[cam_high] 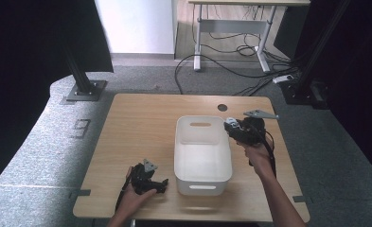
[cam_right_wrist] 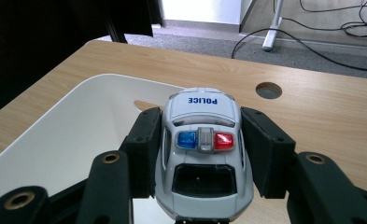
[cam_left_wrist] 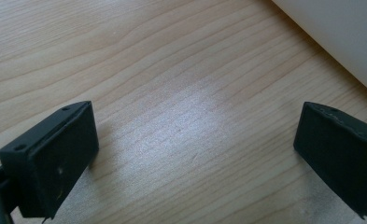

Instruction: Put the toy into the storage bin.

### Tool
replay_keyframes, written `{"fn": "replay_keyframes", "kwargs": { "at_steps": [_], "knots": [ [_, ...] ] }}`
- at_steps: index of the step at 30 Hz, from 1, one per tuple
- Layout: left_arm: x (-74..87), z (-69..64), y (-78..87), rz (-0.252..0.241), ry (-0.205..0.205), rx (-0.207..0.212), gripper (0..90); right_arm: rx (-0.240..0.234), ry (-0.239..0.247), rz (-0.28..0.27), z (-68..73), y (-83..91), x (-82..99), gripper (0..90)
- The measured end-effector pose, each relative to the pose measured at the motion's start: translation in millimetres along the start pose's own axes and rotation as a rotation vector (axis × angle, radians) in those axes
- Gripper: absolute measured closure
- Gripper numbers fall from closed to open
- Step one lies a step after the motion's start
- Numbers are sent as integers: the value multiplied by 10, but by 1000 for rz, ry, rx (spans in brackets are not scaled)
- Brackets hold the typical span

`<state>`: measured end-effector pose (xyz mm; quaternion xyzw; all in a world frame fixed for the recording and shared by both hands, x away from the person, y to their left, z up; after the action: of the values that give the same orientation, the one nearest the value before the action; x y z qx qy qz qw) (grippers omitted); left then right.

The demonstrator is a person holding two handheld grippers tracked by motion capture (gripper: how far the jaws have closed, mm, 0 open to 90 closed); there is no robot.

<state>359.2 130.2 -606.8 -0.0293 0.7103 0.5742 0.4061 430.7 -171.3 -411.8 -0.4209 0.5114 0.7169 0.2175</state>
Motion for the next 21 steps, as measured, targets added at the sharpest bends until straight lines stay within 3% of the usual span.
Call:
{"fn": "replay_keyframes", "kwargs": {
  "at_steps": [21],
  "knots": [
    [0, 0, 0, 0, 0, 0, 0, -7, 16, 16, 188, -184, -23, 499]
  ]
}}
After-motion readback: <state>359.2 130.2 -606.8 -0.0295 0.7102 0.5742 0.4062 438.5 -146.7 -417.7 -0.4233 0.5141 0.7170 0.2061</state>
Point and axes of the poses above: each handheld gripper's, and its own axes: y roughly backward along the jaws, x roughly out of its underside, z roughly to its left, the point moved 7 cm from there along -y, roughly forward along the jaws, and after that the axes turned 4 degrees about z, right-handed, at the moved point
